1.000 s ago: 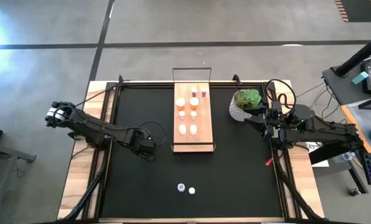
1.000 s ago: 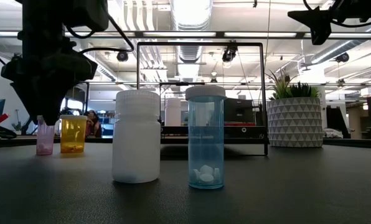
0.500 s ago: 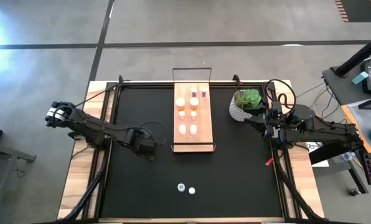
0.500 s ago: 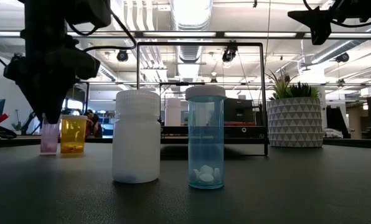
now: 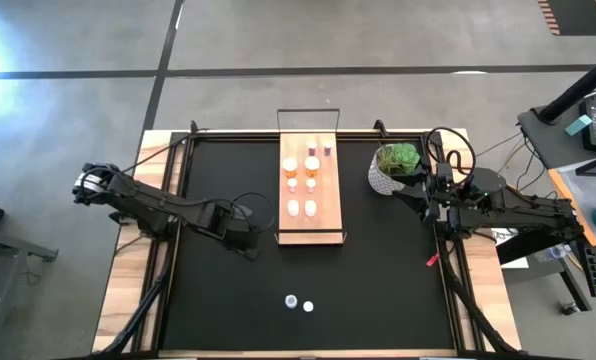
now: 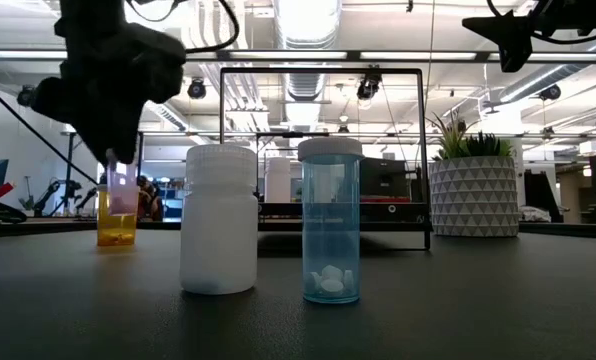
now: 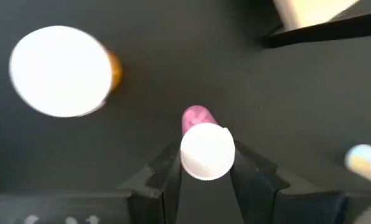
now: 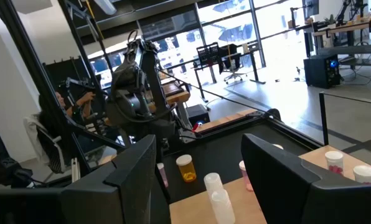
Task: Pick and place medicine bottles onto shelf by color
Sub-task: Move the pink pill bottle to the bottom middle of the table
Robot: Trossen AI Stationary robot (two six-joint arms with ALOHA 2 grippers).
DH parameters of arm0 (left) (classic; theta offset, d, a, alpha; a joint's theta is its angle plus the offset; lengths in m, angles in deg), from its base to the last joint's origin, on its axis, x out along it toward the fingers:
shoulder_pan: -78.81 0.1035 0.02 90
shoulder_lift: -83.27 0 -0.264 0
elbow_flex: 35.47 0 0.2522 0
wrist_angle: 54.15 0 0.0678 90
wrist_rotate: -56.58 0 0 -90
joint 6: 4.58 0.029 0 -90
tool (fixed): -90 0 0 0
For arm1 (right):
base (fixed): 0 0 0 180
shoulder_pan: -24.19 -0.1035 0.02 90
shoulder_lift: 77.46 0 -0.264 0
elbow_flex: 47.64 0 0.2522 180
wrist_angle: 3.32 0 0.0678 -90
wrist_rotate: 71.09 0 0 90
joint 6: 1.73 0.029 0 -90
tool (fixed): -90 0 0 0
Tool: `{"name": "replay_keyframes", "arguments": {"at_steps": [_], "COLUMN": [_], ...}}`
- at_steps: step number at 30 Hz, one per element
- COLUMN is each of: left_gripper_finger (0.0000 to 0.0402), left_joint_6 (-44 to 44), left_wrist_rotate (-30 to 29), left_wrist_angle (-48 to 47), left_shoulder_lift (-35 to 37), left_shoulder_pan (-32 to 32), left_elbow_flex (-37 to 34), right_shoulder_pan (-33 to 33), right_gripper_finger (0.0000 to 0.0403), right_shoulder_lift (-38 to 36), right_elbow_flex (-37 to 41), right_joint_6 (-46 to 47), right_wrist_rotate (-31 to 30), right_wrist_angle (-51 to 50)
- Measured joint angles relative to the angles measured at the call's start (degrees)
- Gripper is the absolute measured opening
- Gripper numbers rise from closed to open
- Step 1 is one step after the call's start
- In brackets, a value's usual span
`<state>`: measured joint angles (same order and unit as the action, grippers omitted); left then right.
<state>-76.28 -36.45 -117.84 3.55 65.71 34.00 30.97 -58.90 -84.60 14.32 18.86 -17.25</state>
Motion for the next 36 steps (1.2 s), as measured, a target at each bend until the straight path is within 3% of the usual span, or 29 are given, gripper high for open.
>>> {"name": "replay_keyframes", "arguments": {"at_steps": [8,19,27,36], "left_gripper_finger": [0.0101,0.0101,0.0101,0.0103], "left_joint_6": [-4.1,-6.0,14.1,40.8], "left_wrist_rotate": [1.6,2.2,2.6,4.5], "left_wrist_angle": [5.3,5.4,5.0,-3.6], "left_shoulder_lift": [-1.7,-12.8,-14.2,-12.7], "left_shoulder_pan": [-1.6,-7.5,-7.1,-7.1], "left_elbow_flex": [2.4,13.6,14.9,14.9], "right_shoulder_pan": [0.0,0.0,0.0,0.0], "right_gripper_finger": [0.0226,0.0226,0.0226,0.0226], "right_shoulder_lift": [0.0,0.0,0.0,0.0], "right_elbow_flex": [0.0,0.0,0.0,0.0], "right_joint_6": [0.0,0.0,0.0,0.0], "right_wrist_rotate": [0.0,0.0,0.0,0.0], "right_wrist_angle": [0.0,0.0,0.0,0.0]}}
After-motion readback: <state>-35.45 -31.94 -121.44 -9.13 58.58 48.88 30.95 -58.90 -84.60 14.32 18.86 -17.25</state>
